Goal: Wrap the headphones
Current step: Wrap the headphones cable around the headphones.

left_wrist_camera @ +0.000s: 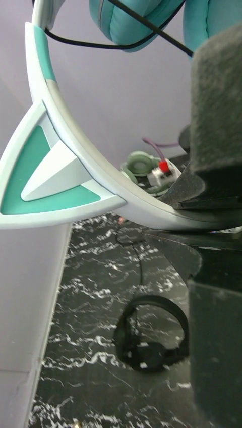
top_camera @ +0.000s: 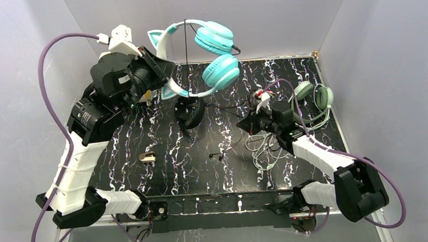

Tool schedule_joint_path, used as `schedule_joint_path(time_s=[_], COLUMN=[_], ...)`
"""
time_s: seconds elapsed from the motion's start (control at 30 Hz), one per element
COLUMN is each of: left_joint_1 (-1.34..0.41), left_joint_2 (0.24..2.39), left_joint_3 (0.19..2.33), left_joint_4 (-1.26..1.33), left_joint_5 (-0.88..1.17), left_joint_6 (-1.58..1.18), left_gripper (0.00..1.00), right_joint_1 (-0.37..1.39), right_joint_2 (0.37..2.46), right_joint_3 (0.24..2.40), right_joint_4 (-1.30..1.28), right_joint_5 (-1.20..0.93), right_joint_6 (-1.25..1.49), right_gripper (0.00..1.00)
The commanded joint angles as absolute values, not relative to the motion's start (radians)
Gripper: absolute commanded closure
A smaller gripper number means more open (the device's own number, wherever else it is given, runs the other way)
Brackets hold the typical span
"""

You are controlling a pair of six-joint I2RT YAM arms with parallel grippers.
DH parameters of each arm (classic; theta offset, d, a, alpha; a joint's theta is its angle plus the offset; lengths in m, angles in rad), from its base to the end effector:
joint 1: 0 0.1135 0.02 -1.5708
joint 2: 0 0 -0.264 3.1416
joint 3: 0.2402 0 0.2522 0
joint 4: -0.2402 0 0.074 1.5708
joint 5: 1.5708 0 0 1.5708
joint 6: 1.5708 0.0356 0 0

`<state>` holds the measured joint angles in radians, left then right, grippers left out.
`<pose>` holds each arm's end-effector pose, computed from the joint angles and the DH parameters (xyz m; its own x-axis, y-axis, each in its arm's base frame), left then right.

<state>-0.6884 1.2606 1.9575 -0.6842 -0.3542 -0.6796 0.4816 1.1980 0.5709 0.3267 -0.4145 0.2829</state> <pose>0.1593 -0.1151 0.5695 -0.1985 -0.6000 -0.7750 0.2613 0.7297 -0.6319 0.2231 0.1328 0.2327 -0.4653 0.0451 -0.8840 -0.6613 0.6461 0.3811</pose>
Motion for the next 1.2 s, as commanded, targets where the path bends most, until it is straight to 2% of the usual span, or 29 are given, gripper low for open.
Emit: schedule_joint_path(time_s=[0.0,0.13,0.3,0.43,0.57,0.73,0.87,1.0,1.17], left_joint_1=[-0.683,-0.683,-0.684,-0.683,-0.684,-0.684,-0.684,-0.683,-0.684], left_joint_2=[1.206,1.118,1.048,0.993,1.009,1.018,1.027,1.037,1.032], left_joint_3=[2.054,1.958,1.856,1.763,1.778,1.789,1.771,1.766,1.688], left_joint_4=[-0.738,-0.718,-0.665,-0.557,-0.556,-0.579,-0.583,-0.722,-0.929], left_joint_5=[-0.341,-0.513,-0.745,-0.796,-0.747,-0.557,-0.224,0.073,0.189], left_joint_6=[-0.675,-0.639,-0.647,-0.681,-0.696,-0.728,-0.667,-0.51,-0.285], left_gripper=[1.0,1.0,1.0,1.0,1.0,1.0,1.0,1.0,1.0], right_joint_1=[0.384,0.374,0.375,0.374,0.373,0.373,0.364,0.273,0.129], right_joint_2=[1.152,1.053,0.937,0.904,0.921,0.983,1.104,1.214,1.368], right_joint_3=[0.577,0.533,0.487,0.465,0.442,0.434,0.529,0.67,0.85], right_joint_4=[0.211,0.178,0.203,0.164,0.196,0.255,0.216,0.096,-0.012], right_joint_5=[-0.482,-0.496,-0.656,-0.594,-0.603,-0.593,-0.572,-0.558,-0.648], right_joint_6=[0.272,0.271,0.284,0.269,0.293,0.308,0.277,0.255,0.256], right_gripper=[1.0,1.0,1.0,1.0,1.0,1.0,1.0,1.0,1.0])
